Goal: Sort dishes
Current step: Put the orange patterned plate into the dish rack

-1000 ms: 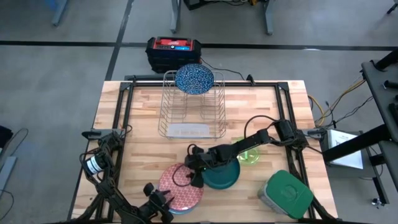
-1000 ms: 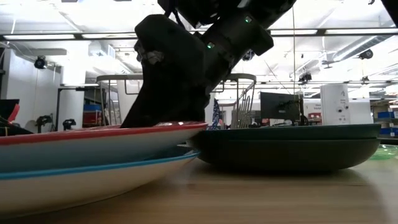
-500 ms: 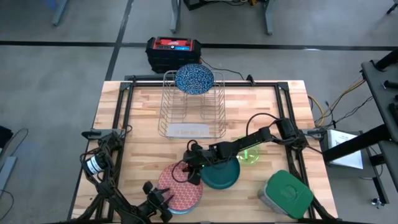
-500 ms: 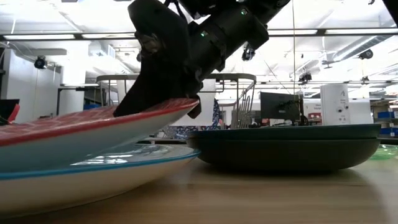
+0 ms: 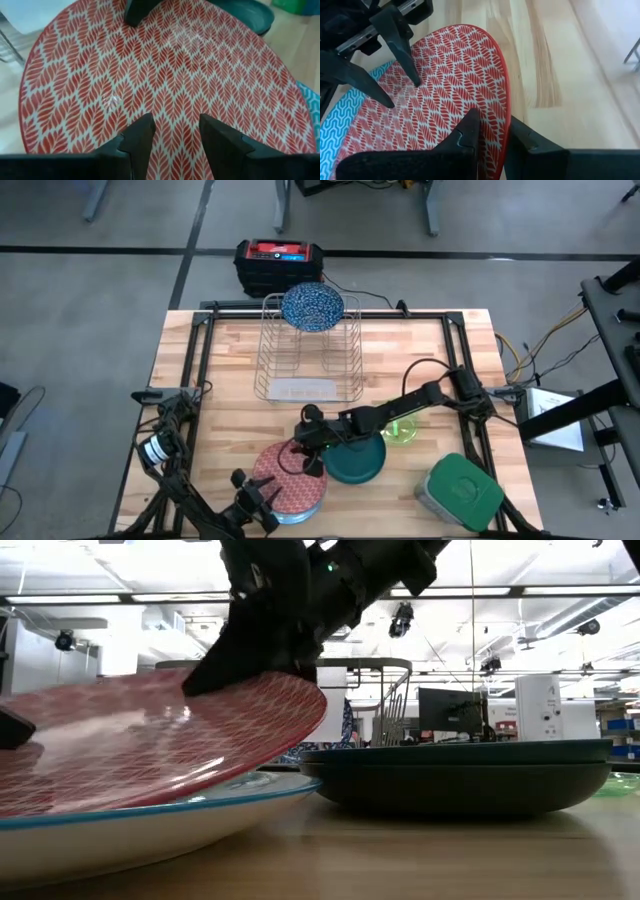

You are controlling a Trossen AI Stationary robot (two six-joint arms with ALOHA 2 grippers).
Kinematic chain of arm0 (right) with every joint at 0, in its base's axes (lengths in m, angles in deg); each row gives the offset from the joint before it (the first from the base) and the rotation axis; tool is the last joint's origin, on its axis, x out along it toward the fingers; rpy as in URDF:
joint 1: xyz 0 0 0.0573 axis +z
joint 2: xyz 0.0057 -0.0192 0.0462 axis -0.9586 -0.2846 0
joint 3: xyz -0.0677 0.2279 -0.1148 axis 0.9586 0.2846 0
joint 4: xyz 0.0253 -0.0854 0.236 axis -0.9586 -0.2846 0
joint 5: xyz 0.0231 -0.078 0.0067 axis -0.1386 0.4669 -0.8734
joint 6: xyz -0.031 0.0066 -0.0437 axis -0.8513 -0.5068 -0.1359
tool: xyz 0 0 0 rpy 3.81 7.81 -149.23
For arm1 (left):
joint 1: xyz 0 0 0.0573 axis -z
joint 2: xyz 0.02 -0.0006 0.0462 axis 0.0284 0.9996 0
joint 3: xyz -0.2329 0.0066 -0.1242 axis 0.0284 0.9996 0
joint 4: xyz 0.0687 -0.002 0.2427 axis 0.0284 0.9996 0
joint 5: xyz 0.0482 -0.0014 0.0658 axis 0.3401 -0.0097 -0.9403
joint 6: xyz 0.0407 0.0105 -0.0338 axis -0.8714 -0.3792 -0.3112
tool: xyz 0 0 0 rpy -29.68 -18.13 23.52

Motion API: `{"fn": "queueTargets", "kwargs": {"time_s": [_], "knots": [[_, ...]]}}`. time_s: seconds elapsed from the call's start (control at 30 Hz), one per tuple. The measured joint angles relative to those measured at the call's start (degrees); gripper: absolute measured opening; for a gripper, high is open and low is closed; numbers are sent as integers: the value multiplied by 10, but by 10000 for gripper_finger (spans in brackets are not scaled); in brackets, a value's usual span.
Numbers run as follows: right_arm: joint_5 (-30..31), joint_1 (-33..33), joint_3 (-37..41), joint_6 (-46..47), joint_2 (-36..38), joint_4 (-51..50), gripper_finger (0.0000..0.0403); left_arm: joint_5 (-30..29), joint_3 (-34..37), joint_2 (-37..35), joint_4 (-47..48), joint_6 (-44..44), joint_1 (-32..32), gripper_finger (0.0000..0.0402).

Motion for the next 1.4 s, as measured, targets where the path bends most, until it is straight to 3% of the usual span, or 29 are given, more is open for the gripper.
{"fn": "queueTargets", "kwargs": {"time_s": [0.47,0.7,1.03,1.2,1.4], "knots": [[7,3,-1,-56,4,17,25,-11,-83,0,141,7,3,155],[16,2,-1,-70,4,26,19,-3,-109,-2,251,74,4,155],[24,1,1,-115,17,32,18,16,-115,-15,256,67,4,155],[25,2,1,-154,24,34,18,-56,-155,-16,256,-7,8,155],[27,2,1,-178,29,34,18,-49,-238,-21,256,-136,9,155]]}}
